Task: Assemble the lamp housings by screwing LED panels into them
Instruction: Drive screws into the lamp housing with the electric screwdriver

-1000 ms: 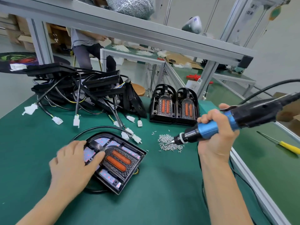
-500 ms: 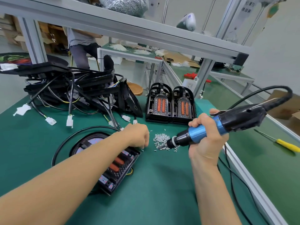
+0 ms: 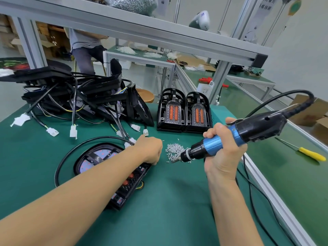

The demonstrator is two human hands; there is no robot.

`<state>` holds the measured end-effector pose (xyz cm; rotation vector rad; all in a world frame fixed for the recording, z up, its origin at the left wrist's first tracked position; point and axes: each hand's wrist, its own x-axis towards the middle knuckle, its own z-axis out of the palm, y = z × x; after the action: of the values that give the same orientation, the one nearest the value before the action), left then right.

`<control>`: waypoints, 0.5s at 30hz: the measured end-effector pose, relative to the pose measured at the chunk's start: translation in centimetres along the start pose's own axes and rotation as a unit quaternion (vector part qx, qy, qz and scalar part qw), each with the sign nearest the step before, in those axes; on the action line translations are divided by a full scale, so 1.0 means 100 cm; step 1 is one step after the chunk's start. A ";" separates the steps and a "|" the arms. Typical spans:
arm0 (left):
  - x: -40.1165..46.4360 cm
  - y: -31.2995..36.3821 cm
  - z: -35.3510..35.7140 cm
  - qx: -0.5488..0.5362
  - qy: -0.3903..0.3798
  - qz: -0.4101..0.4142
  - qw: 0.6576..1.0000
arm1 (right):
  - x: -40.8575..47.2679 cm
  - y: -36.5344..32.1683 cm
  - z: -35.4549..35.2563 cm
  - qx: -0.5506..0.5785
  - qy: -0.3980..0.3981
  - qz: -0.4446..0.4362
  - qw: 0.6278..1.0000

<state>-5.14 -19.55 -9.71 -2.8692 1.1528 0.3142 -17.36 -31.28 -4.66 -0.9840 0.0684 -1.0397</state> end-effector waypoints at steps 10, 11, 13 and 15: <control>-0.002 0.004 -0.001 0.064 -0.018 -0.032 0.997 | 0.003 -0.008 -0.001 0.008 0.001 -0.008 1.000; -0.002 0.003 -0.001 0.055 -0.023 -0.039 0.997 | 0.003 -0.008 -0.001 0.007 0.000 -0.009 1.000; -0.002 0.003 0.000 0.044 -0.021 -0.040 0.998 | 0.002 -0.009 -0.002 0.005 -0.001 -0.009 1.000; -0.004 0.003 -0.001 0.039 -0.011 -0.027 0.999 | 0.002 -0.010 -0.003 -0.001 -0.001 -0.009 1.000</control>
<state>-5.67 -19.49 -9.55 -2.8168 1.0591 0.2910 -18.11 -31.75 -4.10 -0.9889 0.0587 -1.0555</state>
